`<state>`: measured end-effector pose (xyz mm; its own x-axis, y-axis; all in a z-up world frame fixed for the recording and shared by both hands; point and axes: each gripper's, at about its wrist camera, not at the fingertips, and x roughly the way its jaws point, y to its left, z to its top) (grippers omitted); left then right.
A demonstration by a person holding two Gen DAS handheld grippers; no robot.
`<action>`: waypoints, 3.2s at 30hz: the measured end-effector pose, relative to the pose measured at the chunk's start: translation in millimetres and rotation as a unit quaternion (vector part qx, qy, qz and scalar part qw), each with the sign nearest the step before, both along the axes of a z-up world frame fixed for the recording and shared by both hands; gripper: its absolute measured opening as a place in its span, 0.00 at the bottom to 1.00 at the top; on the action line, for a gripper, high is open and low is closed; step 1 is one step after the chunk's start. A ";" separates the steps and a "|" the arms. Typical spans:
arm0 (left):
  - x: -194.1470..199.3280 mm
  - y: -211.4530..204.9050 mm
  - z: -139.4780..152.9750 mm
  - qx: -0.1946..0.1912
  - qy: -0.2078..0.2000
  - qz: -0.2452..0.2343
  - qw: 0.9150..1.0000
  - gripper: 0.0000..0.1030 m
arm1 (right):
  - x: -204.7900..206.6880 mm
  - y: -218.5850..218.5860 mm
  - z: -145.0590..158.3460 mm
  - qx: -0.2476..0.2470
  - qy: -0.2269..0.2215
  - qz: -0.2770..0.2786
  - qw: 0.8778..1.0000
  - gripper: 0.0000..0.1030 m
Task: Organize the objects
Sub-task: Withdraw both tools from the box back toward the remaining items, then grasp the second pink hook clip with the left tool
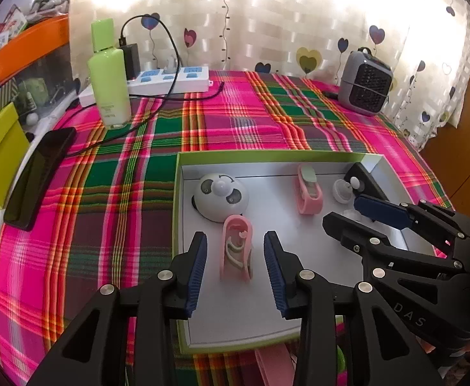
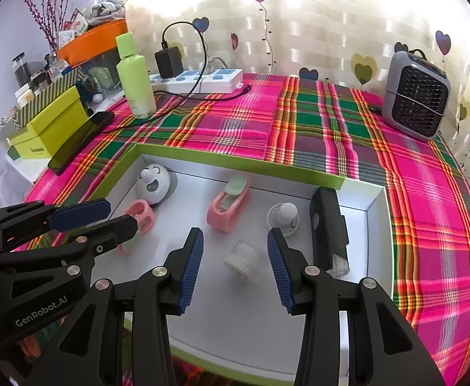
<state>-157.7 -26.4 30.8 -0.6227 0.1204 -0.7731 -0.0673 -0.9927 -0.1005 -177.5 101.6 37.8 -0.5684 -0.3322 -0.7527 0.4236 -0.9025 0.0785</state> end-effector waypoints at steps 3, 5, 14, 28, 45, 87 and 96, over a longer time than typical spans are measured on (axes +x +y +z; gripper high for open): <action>8.2 -1.1 4.9 0.002 0.008 0.003 1.000 0.35 | 5.8 2.8 4.7 -0.007 0.004 -0.002 1.000 0.42; 12.1 -2.3 7.4 0.006 0.012 0.004 1.000 0.35 | 10.5 6.1 9.4 -0.016 0.008 -0.006 1.000 0.42; 34.1 -4.7 14.3 0.010 0.022 0.006 1.000 0.36 | 29.1 12.0 19.2 -0.021 0.020 -0.009 1.000 0.42; 65.9 -18.6 18.2 0.028 0.028 0.020 0.999 0.36 | 65.5 20.5 27.1 -0.026 0.038 -0.002 0.999 0.42; 94.8 -20.4 4.1 0.042 0.013 0.001 0.999 0.39 | 97.0 36.2 11.0 -0.025 0.020 -0.003 0.999 0.42; 81.7 -0.4 -21.5 0.043 -0.023 -0.019 0.999 0.44 | 94.8 37.6 -18.3 -0.009 -0.021 0.001 1.000 0.42; 80.3 2.0 -22.8 0.034 -0.020 -0.018 0.999 0.44 | 93.2 38.2 -18.4 -0.007 -0.020 0.001 1.000 0.41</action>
